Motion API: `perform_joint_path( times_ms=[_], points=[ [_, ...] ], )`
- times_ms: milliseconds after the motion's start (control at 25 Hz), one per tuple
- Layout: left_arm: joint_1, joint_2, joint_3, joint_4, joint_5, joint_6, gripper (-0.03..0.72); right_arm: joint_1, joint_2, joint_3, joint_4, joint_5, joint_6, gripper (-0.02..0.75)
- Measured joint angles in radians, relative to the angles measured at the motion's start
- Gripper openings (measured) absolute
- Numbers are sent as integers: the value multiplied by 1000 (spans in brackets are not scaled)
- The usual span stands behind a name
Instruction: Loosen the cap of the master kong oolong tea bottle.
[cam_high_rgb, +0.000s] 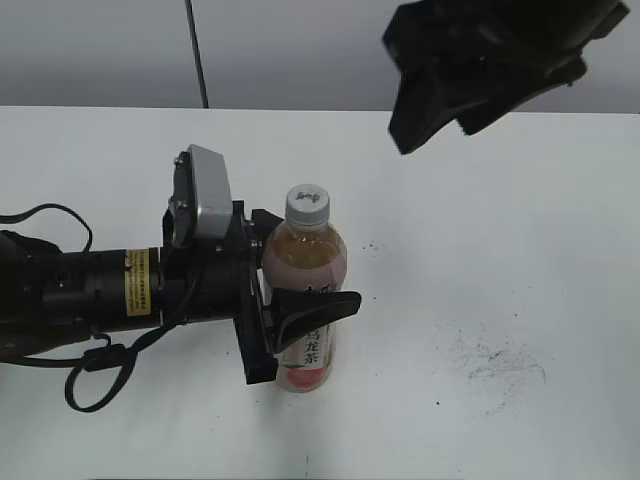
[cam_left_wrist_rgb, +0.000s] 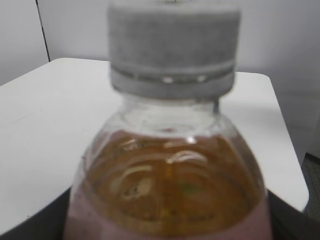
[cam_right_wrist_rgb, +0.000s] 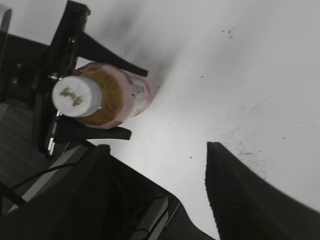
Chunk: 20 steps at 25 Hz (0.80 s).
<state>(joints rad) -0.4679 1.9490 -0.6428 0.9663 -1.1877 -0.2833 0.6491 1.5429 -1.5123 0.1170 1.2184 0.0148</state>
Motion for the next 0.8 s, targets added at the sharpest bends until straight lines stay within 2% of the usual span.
perform_joint_path(
  times_ms=[280,600,800],
  points=[
    [0,0,0,0,0,0,447,109,71,-7,36,0,75,451],
    [0,0,0,0,0,0,446,115,149,-138,72,3,89,451],
    [0,0,0,0,0,0,446,115,194,-148,76,3,92,451]
  ],
)
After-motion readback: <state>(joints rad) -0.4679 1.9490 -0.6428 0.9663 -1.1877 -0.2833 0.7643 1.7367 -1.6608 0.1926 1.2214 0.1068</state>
